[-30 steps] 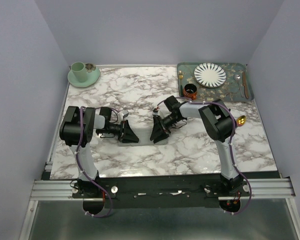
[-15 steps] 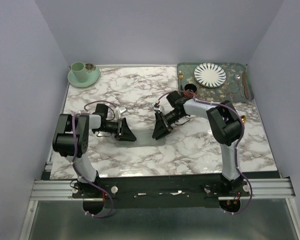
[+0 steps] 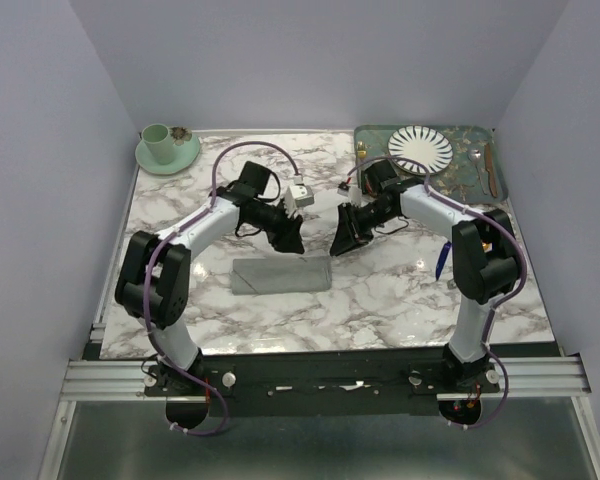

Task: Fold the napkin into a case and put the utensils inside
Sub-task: Pick up the top corner of the smaller rectangle folded napkin from the folded napkin.

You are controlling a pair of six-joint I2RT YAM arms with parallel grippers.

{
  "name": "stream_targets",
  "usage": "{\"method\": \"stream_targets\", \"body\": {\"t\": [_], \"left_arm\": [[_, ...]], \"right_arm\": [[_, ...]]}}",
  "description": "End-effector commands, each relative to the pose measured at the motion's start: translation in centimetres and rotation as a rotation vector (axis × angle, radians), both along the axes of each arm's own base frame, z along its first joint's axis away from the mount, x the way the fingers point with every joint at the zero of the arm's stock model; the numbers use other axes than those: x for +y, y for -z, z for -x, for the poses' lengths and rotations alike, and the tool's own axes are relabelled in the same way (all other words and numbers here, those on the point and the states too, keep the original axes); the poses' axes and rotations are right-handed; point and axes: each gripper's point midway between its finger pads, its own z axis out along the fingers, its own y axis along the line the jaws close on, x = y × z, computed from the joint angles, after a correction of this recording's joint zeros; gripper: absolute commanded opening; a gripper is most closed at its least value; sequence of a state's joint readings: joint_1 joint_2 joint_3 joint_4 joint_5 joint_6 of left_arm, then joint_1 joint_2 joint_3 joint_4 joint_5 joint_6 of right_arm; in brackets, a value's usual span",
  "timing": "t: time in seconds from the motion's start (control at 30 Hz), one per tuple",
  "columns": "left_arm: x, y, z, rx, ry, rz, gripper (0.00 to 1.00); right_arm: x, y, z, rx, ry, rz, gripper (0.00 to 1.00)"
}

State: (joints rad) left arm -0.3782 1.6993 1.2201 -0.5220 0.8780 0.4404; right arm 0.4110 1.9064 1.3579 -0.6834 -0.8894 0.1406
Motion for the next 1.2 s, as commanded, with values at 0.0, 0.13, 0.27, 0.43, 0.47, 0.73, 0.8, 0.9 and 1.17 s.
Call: {"method": "stream_targets", "body": {"t": [0.0,0.13,0.27,0.43,0.47,0.73,0.8,0.9,1.17], "left_arm": [[-1.2,3.2,0.3,-0.114,0.159,-0.116,0.59],[-2.3,5.1,0.9,-0.111,0.229,-0.165,0.61],[-3.2,6.0,1.3,-0.117,0.273,-0.205,0.62],[-3.6,6.4,1.3,-0.107,0.305,-0.225,0.61],[-3.8,6.5,1.6,-0.107,0.319,-0.227,0.61],[-4.2,7.2,2.5,-0.111,0.366,-0.268,0.61],[-4.3,7.3,2.5,-0.110,0.369,-0.278,0.61],[-4.4,7.6,2.2,-0.108,0.360,-0.295,0.61],[-4.5,7.6,2.9,-0.083,0.357,-0.296,0.42]], "right_arm": [[-2.1,2.5,-0.8,0.020,0.059,0.113,0.36],[-2.4,3.4,-0.8,0.032,0.065,0.136,0.36],[-2.4,3.7,-0.6,0.060,0.066,0.129,0.36],[-2.3,4.0,-0.7,0.077,0.070,0.125,0.36],[-2.3,4.1,-0.7,0.082,0.069,0.124,0.36],[-2.3,4.1,-0.8,0.090,0.072,0.117,0.36],[-2.2,4.1,-0.8,0.091,0.071,0.115,0.36],[-2.3,4.2,-0.9,0.098,0.074,0.114,0.36],[-2.2,4.0,-0.8,0.096,0.070,0.107,0.36]]}}
